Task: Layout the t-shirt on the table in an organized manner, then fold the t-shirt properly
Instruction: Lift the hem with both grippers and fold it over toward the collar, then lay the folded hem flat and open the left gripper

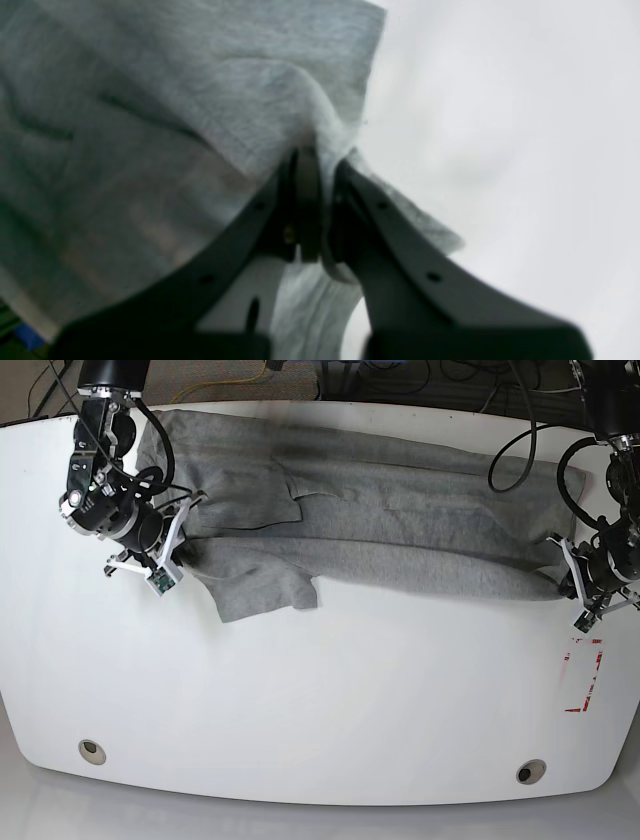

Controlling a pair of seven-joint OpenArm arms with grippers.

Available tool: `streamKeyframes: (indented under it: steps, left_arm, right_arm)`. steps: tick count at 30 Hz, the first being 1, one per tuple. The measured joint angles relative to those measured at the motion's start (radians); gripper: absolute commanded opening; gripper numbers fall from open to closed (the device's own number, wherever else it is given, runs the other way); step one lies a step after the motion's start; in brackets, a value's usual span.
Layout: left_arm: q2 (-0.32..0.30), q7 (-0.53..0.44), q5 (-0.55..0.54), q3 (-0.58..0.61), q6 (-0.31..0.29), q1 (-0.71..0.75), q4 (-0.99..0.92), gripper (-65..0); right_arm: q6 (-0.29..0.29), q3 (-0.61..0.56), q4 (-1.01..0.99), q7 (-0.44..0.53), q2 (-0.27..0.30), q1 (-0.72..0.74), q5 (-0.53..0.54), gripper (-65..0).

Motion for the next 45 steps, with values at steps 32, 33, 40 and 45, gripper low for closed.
streamKeyframes:
  steps: [32,33,40,45]
  left_arm:
    - [-0.028,-0.001,0.002,0.002,0.001,0.137,0.001,-65.0]
    - [-0.029,-0.001,0.002,0.002,0.001,0.14,0.001,-65.0]
    - [-0.028,0.0,0.002,0.005,0.001,0.164,-0.001,-64.4]
    - [-0.029,0.0,0.002,0.006,0.001,0.172,-0.002,-51.4]
  right_arm:
    - [-0.001,0.061,0.005,0.002,-0.001,-0.166,0.002,-64.4]
    - [-0.001,0.061,0.005,0.002,-0.002,-0.17,0.002,-64.4]
    - [0.0,0.061,0.005,0.0,-0.002,-0.174,0.001,-59.5]
    - [-0.001,0.061,0.005,0.0,-0.002,-0.174,0.001,-35.8]
